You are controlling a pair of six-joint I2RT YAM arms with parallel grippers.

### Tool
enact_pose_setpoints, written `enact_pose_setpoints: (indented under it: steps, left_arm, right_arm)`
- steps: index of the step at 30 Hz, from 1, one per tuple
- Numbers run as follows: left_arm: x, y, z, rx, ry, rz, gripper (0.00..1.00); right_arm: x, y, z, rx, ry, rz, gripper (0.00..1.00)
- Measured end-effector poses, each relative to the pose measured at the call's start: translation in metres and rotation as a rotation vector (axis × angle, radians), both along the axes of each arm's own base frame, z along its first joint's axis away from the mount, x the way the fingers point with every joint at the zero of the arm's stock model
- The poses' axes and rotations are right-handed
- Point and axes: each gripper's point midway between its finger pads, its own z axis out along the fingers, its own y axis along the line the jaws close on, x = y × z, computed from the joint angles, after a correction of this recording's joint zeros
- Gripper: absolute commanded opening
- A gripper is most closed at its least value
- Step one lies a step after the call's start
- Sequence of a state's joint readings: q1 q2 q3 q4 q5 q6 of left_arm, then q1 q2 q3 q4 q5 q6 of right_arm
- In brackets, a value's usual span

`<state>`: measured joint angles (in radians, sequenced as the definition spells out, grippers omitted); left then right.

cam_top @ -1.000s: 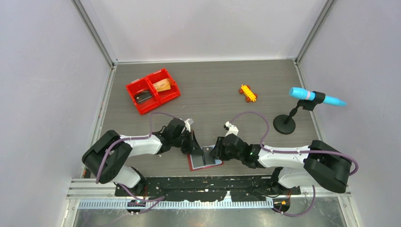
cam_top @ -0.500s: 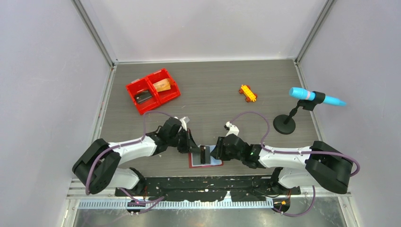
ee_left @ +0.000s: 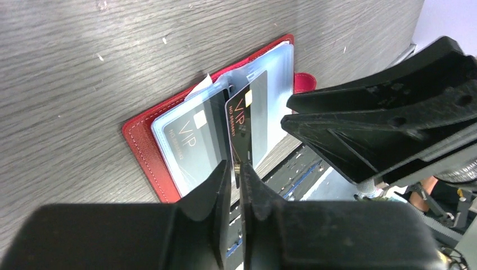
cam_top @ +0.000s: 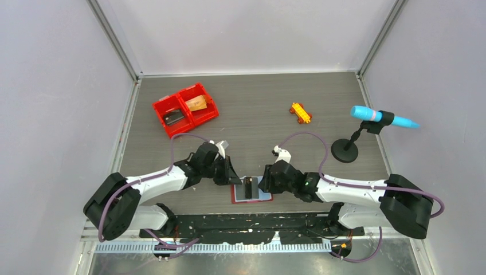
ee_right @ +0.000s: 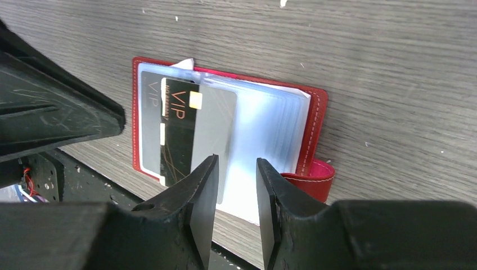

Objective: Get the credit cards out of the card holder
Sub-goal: Remove the credit card from the card holder.

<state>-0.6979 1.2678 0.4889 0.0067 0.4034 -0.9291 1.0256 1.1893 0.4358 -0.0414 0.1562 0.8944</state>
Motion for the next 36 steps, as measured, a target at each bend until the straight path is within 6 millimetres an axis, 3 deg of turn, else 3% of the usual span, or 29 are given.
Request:
enact_pose_setpoints:
  steps: [4, 9, 25, 36]
  left_arm:
    - [-0.001, 0.000, -0.007, 0.014, 0.012, -0.011, 0.35]
    - [-0.002, 0.000, -0.013, 0.023, 0.023, -0.020, 0.37]
    - [0.005, -0.015, -0.021, -0.018, 0.034, -0.052, 0.38]
    - [0.006, -0.022, -0.021, -0.049, 0.045, -0.059, 0.36]
  right_arm:
    - [0.003, 0.005, 0.009, 0.008, -0.014, 0.005, 0.38]
    - [0.006, 0.010, 0.015, 0.019, -0.029, 0.019, 0.36]
    - [0.007, 0.013, -0.008, -0.012, -0.005, 0.020, 0.33]
    - [0.007, 0.016, -0.009, 0.022, -0.004, 0.009, 0.33]
